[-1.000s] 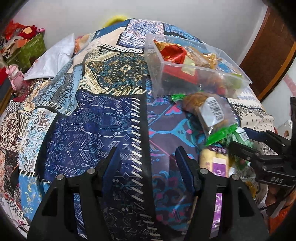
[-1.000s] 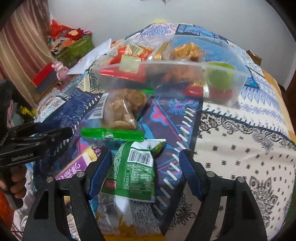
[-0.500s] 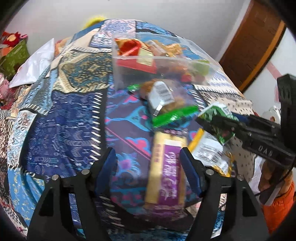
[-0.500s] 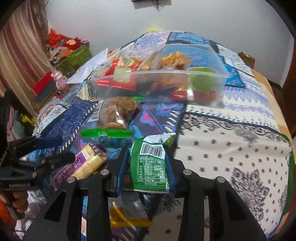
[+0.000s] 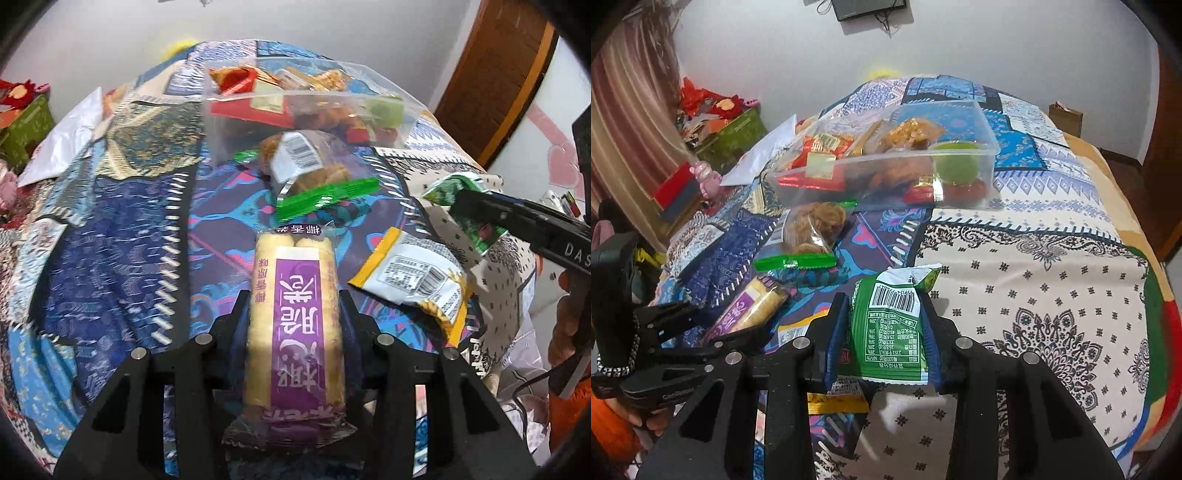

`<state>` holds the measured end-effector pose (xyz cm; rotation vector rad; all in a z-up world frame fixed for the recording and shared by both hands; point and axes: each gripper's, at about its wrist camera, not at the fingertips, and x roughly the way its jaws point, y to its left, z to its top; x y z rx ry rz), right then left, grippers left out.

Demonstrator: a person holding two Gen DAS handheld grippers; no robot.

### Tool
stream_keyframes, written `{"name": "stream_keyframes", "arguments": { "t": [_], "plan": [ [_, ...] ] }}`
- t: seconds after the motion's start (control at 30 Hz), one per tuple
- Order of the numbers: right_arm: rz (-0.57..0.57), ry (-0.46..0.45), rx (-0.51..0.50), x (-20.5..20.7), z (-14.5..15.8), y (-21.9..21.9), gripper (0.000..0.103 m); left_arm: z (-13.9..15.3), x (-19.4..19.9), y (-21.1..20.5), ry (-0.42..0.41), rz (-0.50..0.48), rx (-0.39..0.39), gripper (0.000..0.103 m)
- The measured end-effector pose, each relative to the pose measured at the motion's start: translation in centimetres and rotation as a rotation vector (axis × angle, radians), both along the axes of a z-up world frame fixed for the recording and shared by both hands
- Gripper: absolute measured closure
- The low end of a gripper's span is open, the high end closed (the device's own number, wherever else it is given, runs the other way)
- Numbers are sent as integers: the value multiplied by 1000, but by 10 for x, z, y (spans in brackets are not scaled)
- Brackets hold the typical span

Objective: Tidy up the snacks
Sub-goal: 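Carry the bread roll and green bag over the box and release both inside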

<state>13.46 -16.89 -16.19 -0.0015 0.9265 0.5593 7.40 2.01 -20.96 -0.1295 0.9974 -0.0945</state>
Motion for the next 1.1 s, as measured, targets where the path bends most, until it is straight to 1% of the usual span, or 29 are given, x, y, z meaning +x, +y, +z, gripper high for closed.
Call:
{"name": "stream_keyframes", "arguments": {
  "t": [0.1,0.23,0.3,0.5,0.6,0.7,0.87,1.0,1.1],
  "plan": [
    [-13,-12,9,0,4,-2,69,7,-4,13,-11,38,-24,58],
    [-18,-21,24,-1,8,-3,69,24,-7,20,-69,51,20,58],
    [-21,-27,27,0,11,-3,69,35,-5,23,-94,55,17,58],
    [-33,-56,46,9,24,-3,69,66,8,25,-177,54,17,58],
    [-34,-82,51,14,32,-1,69,79,22,24,-209,58,11,58],
    [-42,-105,63,23,42,2,69,84,35,21,-228,58,15,58],
    [-55,-128,89,37,51,7,69,89,62,19,-240,52,-10,58],
    [-64,-146,86,54,53,13,69,91,82,21,-255,60,-16,58],
    [-63,-143,83,67,51,15,69,91,99,23,-261,70,-26,58]
  ]
}}
